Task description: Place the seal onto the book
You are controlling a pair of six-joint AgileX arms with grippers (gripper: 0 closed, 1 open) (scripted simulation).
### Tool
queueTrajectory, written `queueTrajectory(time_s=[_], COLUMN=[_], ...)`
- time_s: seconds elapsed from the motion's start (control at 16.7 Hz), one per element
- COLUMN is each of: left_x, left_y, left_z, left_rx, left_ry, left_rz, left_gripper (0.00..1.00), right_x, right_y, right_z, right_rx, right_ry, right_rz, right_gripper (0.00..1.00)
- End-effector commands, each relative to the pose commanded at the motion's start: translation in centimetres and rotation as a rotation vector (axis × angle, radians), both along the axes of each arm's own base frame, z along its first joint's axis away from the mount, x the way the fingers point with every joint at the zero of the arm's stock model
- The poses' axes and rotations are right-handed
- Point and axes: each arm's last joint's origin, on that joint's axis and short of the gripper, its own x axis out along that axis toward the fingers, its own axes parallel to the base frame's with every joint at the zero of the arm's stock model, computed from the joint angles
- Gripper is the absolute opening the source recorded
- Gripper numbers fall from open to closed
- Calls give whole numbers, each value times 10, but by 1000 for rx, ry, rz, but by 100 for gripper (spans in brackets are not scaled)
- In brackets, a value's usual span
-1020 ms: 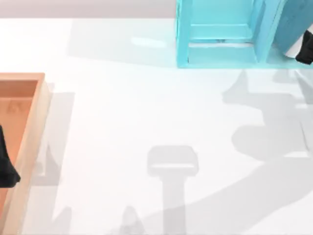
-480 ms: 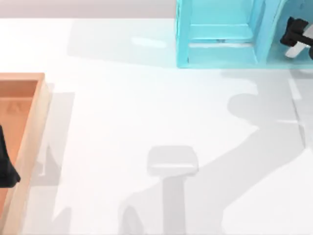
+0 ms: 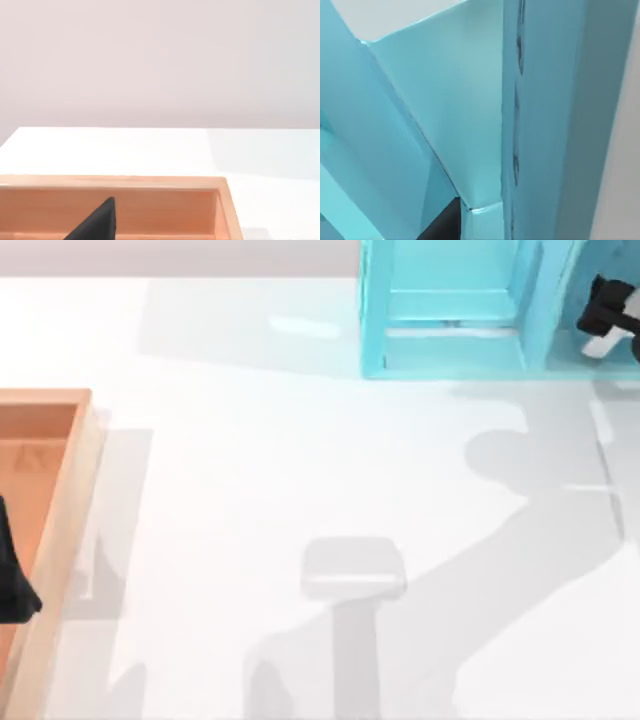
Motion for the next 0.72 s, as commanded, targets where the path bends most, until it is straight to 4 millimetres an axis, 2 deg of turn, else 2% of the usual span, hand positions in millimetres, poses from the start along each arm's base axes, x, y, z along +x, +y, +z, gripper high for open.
queueTrajectory(time_s=[0.54,0.72], left_x=[0,0], left_y=[0,0], left_z=[0,0], left_rx=[0,0], left_ry=[0,0], left_rz=[0,0], left_gripper=[100,100], right_x=[0,0], right_y=[0,0], right_z=[0,0], right_rx=[0,0], right_ry=[0,0], right_rz=[0,0], right_gripper=[2,0])
